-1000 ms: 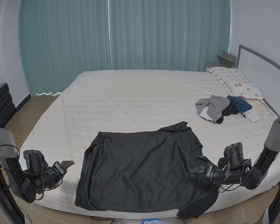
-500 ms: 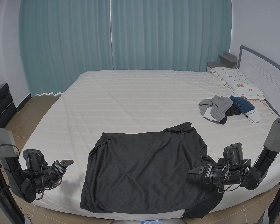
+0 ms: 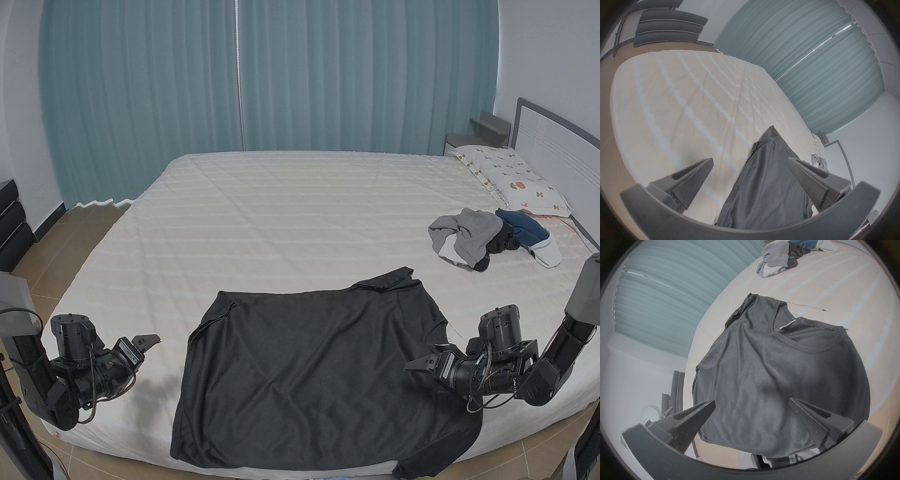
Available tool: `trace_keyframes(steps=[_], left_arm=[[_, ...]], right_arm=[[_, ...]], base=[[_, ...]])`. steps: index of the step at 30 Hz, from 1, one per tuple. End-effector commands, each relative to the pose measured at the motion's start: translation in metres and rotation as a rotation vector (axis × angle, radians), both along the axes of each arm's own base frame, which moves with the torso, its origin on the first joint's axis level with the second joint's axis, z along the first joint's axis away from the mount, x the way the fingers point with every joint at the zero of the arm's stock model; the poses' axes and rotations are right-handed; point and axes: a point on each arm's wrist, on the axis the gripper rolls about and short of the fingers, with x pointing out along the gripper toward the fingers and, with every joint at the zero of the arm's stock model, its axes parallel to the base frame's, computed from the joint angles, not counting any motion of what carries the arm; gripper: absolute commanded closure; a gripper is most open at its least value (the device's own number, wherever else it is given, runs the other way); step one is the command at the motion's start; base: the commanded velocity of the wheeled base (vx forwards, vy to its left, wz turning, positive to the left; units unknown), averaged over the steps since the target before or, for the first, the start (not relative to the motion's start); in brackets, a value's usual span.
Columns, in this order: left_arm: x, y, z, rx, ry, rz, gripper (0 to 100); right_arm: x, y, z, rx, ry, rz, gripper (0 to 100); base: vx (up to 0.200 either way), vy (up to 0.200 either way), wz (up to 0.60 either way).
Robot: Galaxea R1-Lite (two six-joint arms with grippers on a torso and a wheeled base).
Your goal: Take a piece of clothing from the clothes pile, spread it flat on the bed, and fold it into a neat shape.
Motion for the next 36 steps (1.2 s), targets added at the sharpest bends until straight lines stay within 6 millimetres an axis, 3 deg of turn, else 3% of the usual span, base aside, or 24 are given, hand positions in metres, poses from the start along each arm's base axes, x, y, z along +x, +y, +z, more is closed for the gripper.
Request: trace_keyframes(steps=[1, 5, 14, 16, 19, 21, 23, 28, 36], left_arm=[[0.014, -0.006, 0.006, -0.004, -0.046, -0.011, 0], [0.028, -0.012, 0.011, -0.004, -0.087, -0.031, 0], [0.105, -0.043, 0.015, 0.002, -0.040, -0.109, 0], [0.114, -0.046, 0.014, 0.005, -0.030, -0.117, 0], [0.136, -0.062, 0.006, 0.054, -0.005, -0.133, 0], [0.139, -0.065, 0.003, 0.071, -0.002, -0.133, 0], [0.152, -0.080, -0.016, 0.186, 0.018, -0.144, 0], [0.176, -0.104, -0.037, 0.294, 0.007, -0.104, 0], [0.200, -0.128, -0.042, 0.346, -0.020, -0.115, 0]], right_arm=[[0.001, 0.001, 0.000, 0.017, 0.009, -0.012, 0], [0.001, 0.001, 0.000, 0.017, 0.010, -0.013, 0], [0.000, 0.002, -0.004, 0.011, 0.024, -0.008, 0], [0.000, 0.002, -0.004, 0.010, 0.027, -0.008, 0], [-0.001, 0.002, -0.005, 0.010, 0.027, -0.008, 0], [-0.001, 0.002, -0.005, 0.009, 0.028, -0.008, 0], [-0.001, 0.002, -0.005, 0.009, 0.030, -0.006, 0], [-0.002, 0.002, -0.006, 0.008, 0.033, -0.005, 0], [-0.001, 0.002, -0.005, 0.008, 0.031, -0.005, 0]], base=[[0.000, 0.000, 0.00], [0.000, 0.000, 0.00], [0.000, 0.000, 0.00], [0.000, 0.000, 0.00], [0.000, 0.000, 0.00], [0.000, 0.000, 0.00], [0.000, 0.000, 0.00], [0.000, 0.000, 0.00], [0.000, 0.000, 0.00]])
